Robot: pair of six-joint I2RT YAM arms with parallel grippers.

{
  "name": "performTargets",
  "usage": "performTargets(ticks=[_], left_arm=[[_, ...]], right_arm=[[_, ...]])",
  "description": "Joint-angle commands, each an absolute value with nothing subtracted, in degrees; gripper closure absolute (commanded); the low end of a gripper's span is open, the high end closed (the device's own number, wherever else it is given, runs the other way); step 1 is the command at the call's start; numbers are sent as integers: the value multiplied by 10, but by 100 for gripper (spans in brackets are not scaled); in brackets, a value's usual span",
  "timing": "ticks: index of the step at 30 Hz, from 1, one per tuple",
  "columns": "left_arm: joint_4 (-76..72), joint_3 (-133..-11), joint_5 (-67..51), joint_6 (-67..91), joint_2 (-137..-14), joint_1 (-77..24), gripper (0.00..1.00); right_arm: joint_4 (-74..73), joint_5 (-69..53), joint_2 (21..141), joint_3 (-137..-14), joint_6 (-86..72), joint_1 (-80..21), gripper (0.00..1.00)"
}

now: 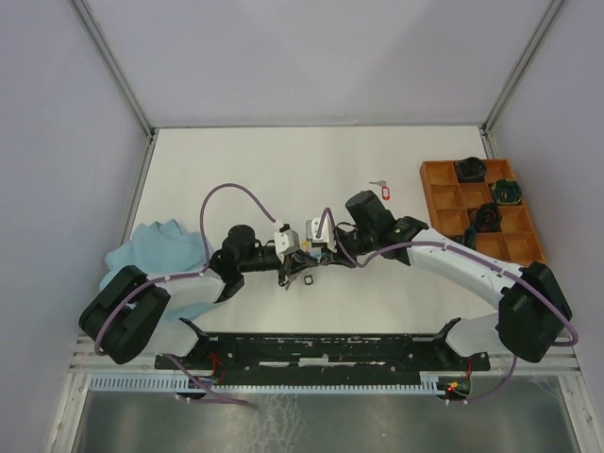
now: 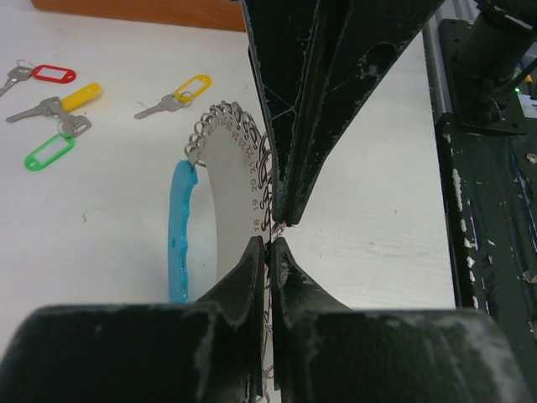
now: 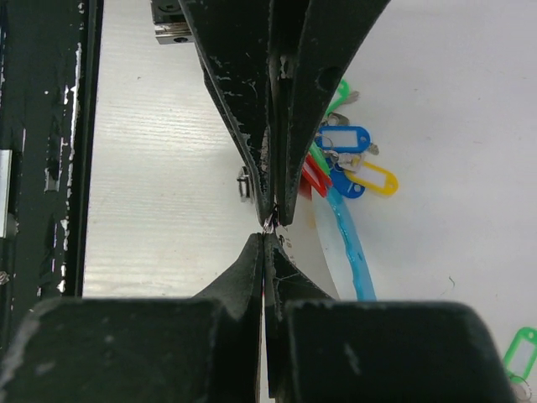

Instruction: Put the keys on the keyring

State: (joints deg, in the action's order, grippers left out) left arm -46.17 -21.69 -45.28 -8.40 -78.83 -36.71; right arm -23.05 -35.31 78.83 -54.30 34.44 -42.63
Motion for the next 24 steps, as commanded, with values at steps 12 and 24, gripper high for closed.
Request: performTargets(ticks=[12,24], left_arm=[[-342,-210,-144,7,-600,-429,97],[-287,-229,-90,16,-591,-449,97]], right_arm=[[-32,-284,705,-463,290,-422,68],[89,-319,705,-415,296,-423,64]])
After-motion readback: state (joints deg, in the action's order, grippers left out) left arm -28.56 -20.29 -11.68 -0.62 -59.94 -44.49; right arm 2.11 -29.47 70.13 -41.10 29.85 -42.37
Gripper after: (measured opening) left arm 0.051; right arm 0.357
